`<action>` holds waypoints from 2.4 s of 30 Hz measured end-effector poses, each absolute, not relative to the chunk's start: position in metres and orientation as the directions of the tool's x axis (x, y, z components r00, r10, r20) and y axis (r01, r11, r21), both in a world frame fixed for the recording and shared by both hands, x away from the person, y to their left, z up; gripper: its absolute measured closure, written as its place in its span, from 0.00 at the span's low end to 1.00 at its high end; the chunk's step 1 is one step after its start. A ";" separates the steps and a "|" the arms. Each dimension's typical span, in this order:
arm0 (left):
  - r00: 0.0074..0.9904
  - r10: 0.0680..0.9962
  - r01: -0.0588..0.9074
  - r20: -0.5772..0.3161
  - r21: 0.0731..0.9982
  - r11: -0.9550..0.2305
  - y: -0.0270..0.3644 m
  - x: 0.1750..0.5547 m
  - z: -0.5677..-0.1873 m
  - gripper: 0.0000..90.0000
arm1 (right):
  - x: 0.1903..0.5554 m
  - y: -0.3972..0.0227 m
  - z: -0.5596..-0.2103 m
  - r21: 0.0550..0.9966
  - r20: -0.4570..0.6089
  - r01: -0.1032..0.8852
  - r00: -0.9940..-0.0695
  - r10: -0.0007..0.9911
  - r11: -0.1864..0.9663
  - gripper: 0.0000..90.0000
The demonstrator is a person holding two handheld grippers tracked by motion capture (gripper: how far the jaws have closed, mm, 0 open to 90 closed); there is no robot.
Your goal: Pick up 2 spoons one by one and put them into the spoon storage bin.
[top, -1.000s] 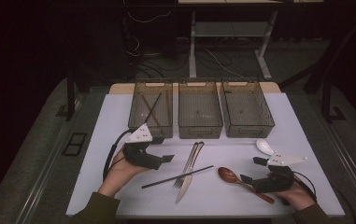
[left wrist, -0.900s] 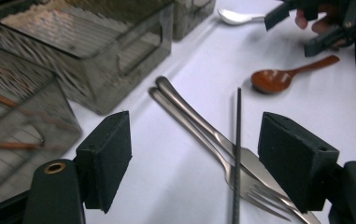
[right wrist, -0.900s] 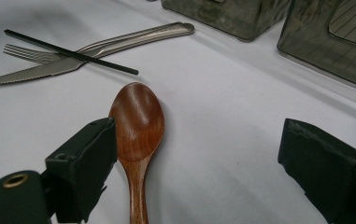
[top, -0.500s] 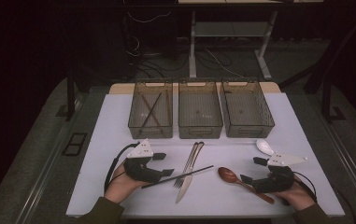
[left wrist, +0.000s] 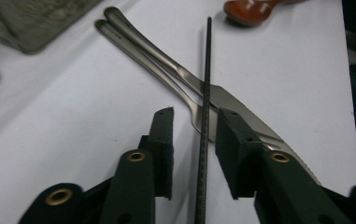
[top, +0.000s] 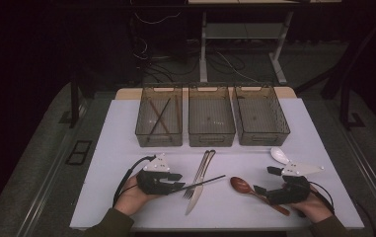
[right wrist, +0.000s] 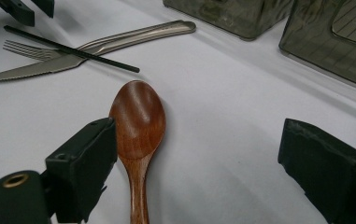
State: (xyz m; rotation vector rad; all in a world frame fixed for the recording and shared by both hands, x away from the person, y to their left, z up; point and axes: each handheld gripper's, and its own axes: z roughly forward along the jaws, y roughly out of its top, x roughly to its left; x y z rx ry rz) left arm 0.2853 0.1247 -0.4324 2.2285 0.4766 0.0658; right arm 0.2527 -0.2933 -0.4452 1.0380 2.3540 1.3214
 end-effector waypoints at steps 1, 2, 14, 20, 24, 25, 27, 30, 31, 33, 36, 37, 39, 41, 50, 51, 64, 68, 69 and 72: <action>0.930 0.351 0.310 -0.110 0.748 -0.587 0.124 0.285 -0.433 0.78 | 0.253 -0.293 -0.445 0.821 0.122 0.463 -0.715 0.688 0.336 0.13; 0.930 0.350 0.312 -0.113 0.745 -0.590 0.123 0.285 -0.434 0.79 | 0.253 -0.293 -0.445 0.820 0.123 0.463 -0.716 0.688 0.336 0.13; 0.933 0.331 0.324 -0.140 0.727 -0.606 0.119 0.287 -0.440 0.87 | 0.253 -0.293 -0.445 0.818 0.123 0.465 -0.716 0.687 0.338 0.13; 0.933 0.329 0.327 -0.144 0.718 -0.615 0.118 0.288 -0.442 0.89 | 0.253 -0.292 -0.445 0.820 0.122 0.463 -0.718 0.686 0.338 0.13; 0.934 0.328 0.325 -0.140 0.710 -0.625 0.117 0.288 -0.444 0.89 | 0.253 -0.292 -0.445 0.819 0.123 0.465 -0.716 0.687 0.337 0.13; 0.933 0.330 0.328 -0.141 0.708 -0.626 0.117 0.288 -0.445 0.89 | 0.253 -0.292 -0.445 0.819 0.124 0.465 -0.716 0.687 0.337 0.13; 0.935 0.326 0.324 -0.138 0.705 -0.631 0.116 0.289 -0.446 0.89 | 0.253 -0.292 -0.445 0.819 0.123 0.463 -0.717 0.686 0.338 0.13; 0.935 0.326 0.326 -0.139 0.698 -0.637 0.115 0.288 -0.447 0.89 | 0.253 -0.292 -0.446 0.819 0.122 0.464 -0.717 0.686 0.339 0.13; 0.936 0.325 0.325 -0.138 0.698 -0.638 0.115 0.288 -0.448 0.89 | 0.253 -0.292 -0.445 0.819 0.123 0.464 -0.717 0.686 0.339 0.13; 0.936 0.325 0.323 -0.135 0.698 -0.639 0.115 0.288 -0.448 0.90 | 0.253 -0.292 -0.446 0.819 0.122 0.463 -0.717 0.686 0.339 0.13; 0.937 0.323 0.320 -0.134 0.698 -0.640 0.116 0.289 -0.448 0.92 | 0.253 -0.292 -0.446 0.819 0.119 0.461 -0.719 0.684 0.342 0.13; 0.938 0.320 0.318 -0.133 0.699 -0.641 0.116 0.289 -0.448 0.93 | 0.253 -0.292 -0.446 0.819 0.119 0.460 -0.720 0.684 0.342 0.13; 0.939 0.317 0.315 -0.132 0.700 -0.641 0.116 0.290 -0.448 0.93 | 0.253 -0.292 -0.446 0.819 0.120 0.461 -0.720 0.684 0.342 0.13; 0.940 0.316 0.313 -0.131 0.700 -0.641 0.116 0.290 -0.448 0.94 | 0.253 -0.292 -0.446 0.819 0.118 0.460 -0.720 0.684 0.342 0.13; 0.938 0.321 0.315 -0.130 0.704 -0.637 0.117 0.290 -0.446 0.94 | 0.253 -0.292 -0.446 0.819 0.118 0.460 -0.720 0.683 0.343 0.13; 0.937 0.324 0.317 -0.130 0.705 -0.635 0.117 0.290 -0.446 0.94 | 0.253 -0.292 -0.446 0.819 0.118 0.460 -0.720 0.684 0.343 0.13; 0.922 0.356 0.342 -0.149 0.744 -0.574 0.126 0.290 -0.435 0.94 | 0.253 -0.292 -0.446 0.818 0.117 0.459 -0.722 0.682 0.346 0.13; 0.918 0.365 0.347 -0.154 0.759 -0.551 0.129 0.290 -0.430 0.94 | 0.253 -0.291 -0.446 0.817 0.119 0.462 -0.721 0.683 0.346 0.13; 0.916 0.369 0.349 -0.157 0.763 -0.543 0.130 0.290 -0.429 0.94 | 0.253 -0.291 -0.446 0.816 0.120 0.463 -0.721 0.682 0.346 0.13; 0.910 0.381 0.357 -0.162 0.774 -0.524 0.134 0.291 -0.426 0.94 | 0.253 -0.291 -0.447 0.815 0.119 0.463 -0.721 0.682 0.348 0.13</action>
